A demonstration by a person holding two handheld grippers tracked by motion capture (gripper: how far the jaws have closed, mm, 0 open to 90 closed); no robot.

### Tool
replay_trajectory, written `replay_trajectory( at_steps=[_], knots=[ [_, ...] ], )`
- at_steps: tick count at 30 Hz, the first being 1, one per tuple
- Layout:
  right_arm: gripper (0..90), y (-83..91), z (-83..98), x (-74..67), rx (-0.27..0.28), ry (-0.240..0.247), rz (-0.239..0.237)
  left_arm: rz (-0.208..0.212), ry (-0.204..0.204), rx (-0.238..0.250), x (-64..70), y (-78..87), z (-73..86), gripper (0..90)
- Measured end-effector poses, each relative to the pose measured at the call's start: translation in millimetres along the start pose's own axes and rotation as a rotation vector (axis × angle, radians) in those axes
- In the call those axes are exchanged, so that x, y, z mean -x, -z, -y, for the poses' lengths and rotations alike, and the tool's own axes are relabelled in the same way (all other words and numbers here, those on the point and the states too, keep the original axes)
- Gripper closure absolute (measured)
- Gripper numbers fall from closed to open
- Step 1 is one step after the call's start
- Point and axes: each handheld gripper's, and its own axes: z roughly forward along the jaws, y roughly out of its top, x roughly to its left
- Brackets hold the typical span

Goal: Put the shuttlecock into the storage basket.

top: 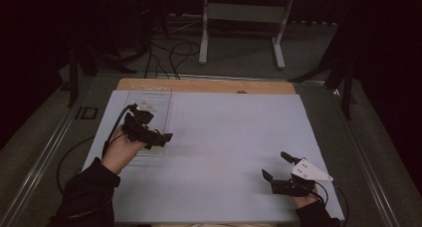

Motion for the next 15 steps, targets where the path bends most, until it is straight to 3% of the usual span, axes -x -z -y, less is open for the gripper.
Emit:
replay_trajectory(
  at_steps=[4, 8, 12, 15],
  knots=[
    [8.8, -0.2, -0.1, -0.5, 0.000, 0.000, -0.001, 0.004, -0.032, 0.026, 2.8, 1.2, 1.1, 0.0],
    [8.8, -0.2, -0.1, -0.2, 0.000, 0.000, -0.003, 0.037, -0.061, 0.025, 5.6, 0.9, 0.7, 0.0],
    [8.8, -0.4, -0.1, -0.4, 0.000, 0.001, -0.002, 0.090, -0.056, 0.047, 6.2, 1.6, 0.1, 0.0],
    [8.8, -0.2, 0.0, -0.1, 0.000, 0.001, -0.003, 0.099, -0.058, 0.050, 6.8, 1.6, -0.1, 0.0]
  ],
)
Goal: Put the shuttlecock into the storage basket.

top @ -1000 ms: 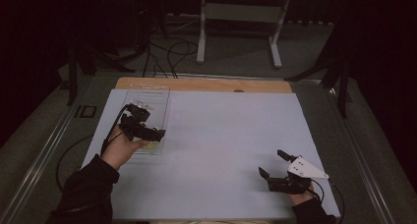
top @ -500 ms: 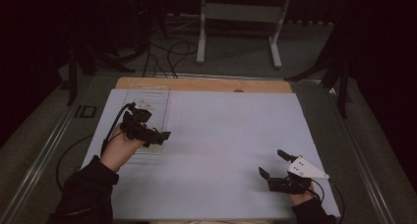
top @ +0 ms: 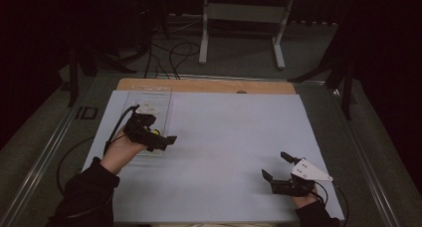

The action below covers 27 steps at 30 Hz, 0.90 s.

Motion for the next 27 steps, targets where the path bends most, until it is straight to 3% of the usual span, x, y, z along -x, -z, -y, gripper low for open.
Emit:
replay_trajectory(
  at_steps=[7, 11, 18, 27],
  knots=[
    [8.8, 0.5, -0.2, -0.6, 0.001, -0.001, 0.003, 0.062, -0.042, 0.044, 10.1, 0.9, 0.8, 0.0],
    [8.8, 0.8, 0.0, -0.5, 0.001, 0.000, 0.005, 0.069, -0.072, 0.048, 17.6, -2.3, 3.1, 0.0],
    [8.8, 1.4, 0.1, -0.2, 0.003, 0.001, 0.006, 0.098, -0.093, 0.063, 29.7, -7.7, 10.0, 0.0],
    [8.8, 2.0, -0.1, -0.9, 0.001, 0.002, 0.004, 0.151, -0.100, 0.072, 44.0, -20.9, 31.3, 0.0]
  ],
)
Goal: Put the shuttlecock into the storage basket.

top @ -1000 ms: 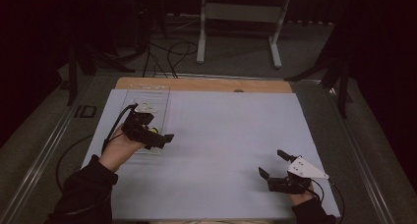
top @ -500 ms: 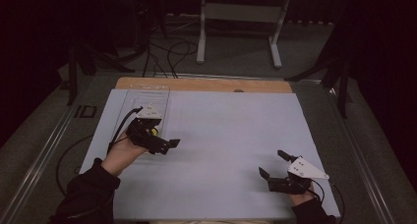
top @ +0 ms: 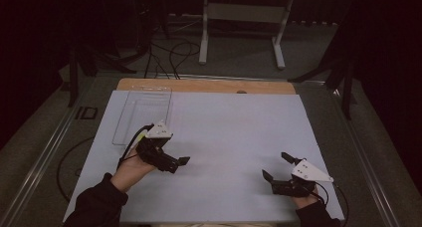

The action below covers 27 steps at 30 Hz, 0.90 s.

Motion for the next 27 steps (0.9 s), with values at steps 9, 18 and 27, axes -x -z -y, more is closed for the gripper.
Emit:
replay_trajectory(
  at_steps=[9, 18, 27],
  knots=[
    [8.8, -0.4, 0.2, -0.1, -0.001, 0.000, -0.002, 0.048, 0.002, 0.020, 8.6, -9.4, 24.5, 0.0],
    [8.8, -0.5, 0.3, -0.4, -0.002, 0.000, -0.002, 0.057, 0.023, 0.042, 13.1, -16.1, 52.7, 0.0],
    [8.8, -1.1, 0.5, -0.5, -0.006, 0.004, -0.002, 0.032, 0.020, 0.065, 15.5, -12.6, 75.2, 0.0]
  ],
)
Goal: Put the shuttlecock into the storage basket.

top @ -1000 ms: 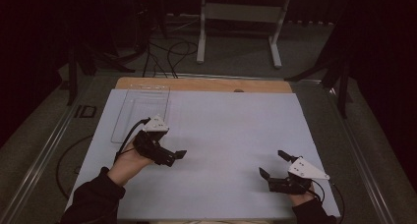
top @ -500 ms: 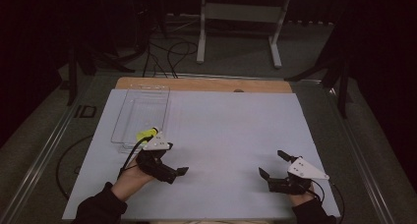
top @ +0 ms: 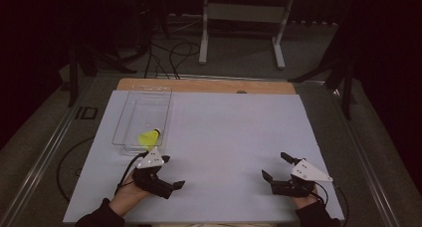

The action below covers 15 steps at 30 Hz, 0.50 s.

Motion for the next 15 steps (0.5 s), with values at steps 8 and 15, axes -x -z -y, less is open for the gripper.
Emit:
replay_trajectory(
  at_steps=[8, 15],
  knots=[
    [8.8, -0.3, 0.4, -0.1, -0.004, -0.002, -0.003, -0.032, 0.043, 0.022, -5.4, 7.0, 20.5, 0.0],
    [8.8, -0.2, 0.6, -0.2, -0.005, -0.001, -0.004, -0.077, 0.071, 0.017, -8.3, 14.5, 30.9, 0.0]
  ],
)
